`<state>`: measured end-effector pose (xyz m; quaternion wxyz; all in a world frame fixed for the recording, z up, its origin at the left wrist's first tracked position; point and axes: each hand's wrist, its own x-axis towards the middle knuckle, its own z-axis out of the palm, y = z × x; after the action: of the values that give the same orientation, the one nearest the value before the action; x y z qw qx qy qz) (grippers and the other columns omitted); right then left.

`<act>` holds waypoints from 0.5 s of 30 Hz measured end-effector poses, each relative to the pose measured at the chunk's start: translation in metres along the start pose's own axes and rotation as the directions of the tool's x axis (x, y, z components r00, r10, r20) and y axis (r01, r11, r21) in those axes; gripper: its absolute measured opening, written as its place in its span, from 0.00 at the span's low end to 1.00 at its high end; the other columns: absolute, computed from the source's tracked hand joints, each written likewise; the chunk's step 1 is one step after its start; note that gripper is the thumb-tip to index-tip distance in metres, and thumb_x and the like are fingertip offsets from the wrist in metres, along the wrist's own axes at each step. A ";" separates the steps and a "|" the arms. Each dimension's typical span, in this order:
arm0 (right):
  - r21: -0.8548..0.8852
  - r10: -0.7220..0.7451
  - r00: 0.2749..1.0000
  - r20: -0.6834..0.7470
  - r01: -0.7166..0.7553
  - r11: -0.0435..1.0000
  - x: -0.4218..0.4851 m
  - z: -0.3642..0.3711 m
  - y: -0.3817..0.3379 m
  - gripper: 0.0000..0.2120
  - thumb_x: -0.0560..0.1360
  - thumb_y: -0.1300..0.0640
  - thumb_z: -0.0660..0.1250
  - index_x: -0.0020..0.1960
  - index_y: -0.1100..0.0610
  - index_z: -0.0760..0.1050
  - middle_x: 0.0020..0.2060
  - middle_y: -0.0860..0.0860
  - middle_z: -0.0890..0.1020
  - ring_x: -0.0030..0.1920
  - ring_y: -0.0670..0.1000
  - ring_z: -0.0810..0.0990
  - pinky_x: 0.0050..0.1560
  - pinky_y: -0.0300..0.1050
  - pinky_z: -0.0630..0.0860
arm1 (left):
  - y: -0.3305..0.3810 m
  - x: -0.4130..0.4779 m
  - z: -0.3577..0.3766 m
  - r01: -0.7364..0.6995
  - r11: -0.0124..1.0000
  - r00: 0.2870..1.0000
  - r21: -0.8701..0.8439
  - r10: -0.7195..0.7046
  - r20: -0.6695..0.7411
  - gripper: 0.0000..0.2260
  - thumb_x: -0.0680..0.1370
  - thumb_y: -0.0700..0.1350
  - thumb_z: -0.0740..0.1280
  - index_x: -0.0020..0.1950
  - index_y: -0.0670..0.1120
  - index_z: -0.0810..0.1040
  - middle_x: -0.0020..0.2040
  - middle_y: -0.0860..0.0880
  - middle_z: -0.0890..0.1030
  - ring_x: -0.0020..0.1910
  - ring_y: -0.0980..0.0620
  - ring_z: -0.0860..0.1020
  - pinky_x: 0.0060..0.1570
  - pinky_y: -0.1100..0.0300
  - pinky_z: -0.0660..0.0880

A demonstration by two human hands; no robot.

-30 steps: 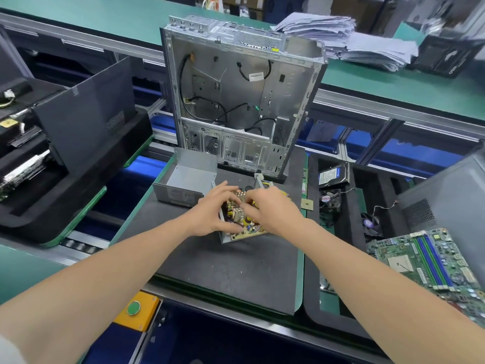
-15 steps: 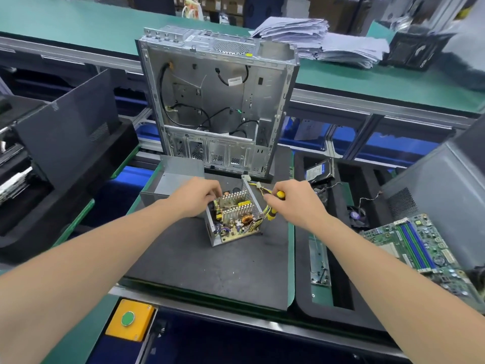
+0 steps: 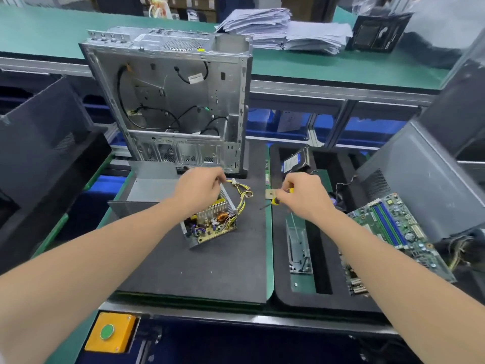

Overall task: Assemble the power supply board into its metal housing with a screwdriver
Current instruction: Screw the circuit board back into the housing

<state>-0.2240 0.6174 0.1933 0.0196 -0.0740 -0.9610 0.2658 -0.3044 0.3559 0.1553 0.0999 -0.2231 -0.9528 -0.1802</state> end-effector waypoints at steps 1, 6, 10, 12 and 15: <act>0.014 0.028 1.000 -0.010 -0.028 1.000 0.000 -0.002 0.007 0.10 0.74 0.52 0.73 0.39 0.56 0.77 0.38 0.51 0.83 0.44 0.55 0.84 0.47 0.51 0.80 | 0.007 0.001 0.003 -0.033 0.999 0.999 -0.032 0.032 -0.006 0.12 0.79 0.40 0.62 0.55 0.52 0.83 0.46 0.55 0.86 0.47 0.50 0.82 0.40 0.58 0.71; 0.213 0.239 0.971 -0.001 -0.233 0.949 -0.005 -0.009 0.067 0.12 0.77 0.56 0.75 0.41 0.57 0.74 0.30 0.51 0.86 0.31 0.48 0.87 0.45 0.50 0.85 | 0.057 0.006 0.034 -0.195 0.975 0.973 -0.108 0.206 0.101 0.11 0.79 0.39 0.63 0.55 0.50 0.83 0.49 0.55 0.85 0.50 0.49 0.82 0.54 0.53 0.76; 0.463 0.348 0.934 0.086 -0.346 0.816 -0.015 0.007 0.089 0.09 0.76 0.60 0.74 0.44 0.60 0.75 0.31 0.54 0.86 0.33 0.51 0.88 0.41 0.50 0.86 | 0.078 0.010 0.058 -0.150 0.983 0.973 -0.103 0.165 0.161 0.14 0.79 0.35 0.62 0.57 0.47 0.82 0.55 0.50 0.85 0.55 0.46 0.80 0.61 0.51 0.73; 0.529 0.339 0.931 0.138 -0.358 0.769 -0.021 0.024 0.086 0.08 0.75 0.62 0.74 0.43 0.61 0.75 0.34 0.57 0.87 0.35 0.52 0.89 0.41 0.54 0.87 | 0.078 0.013 0.063 -0.104 0.993 0.974 -0.061 0.114 0.195 0.15 0.79 0.35 0.61 0.57 0.47 0.83 0.56 0.50 0.85 0.56 0.45 0.80 0.62 0.51 0.73; 0.536 0.307 0.938 0.160 -0.344 0.771 -0.027 0.058 0.069 0.08 0.74 0.61 0.74 0.42 0.59 0.75 0.36 0.58 0.86 0.35 0.51 0.88 0.40 0.55 0.87 | 0.074 0.014 0.062 -0.099 0.994 0.968 -0.036 0.105 0.228 0.16 0.77 0.32 0.61 0.56 0.46 0.84 0.55 0.48 0.85 0.58 0.45 0.80 0.62 0.51 0.73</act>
<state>-0.1927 0.6422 0.1088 -0.0366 -0.2218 -0.8144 0.5350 -0.2894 0.4470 0.1245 -0.0041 -0.2923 -0.9430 -0.1592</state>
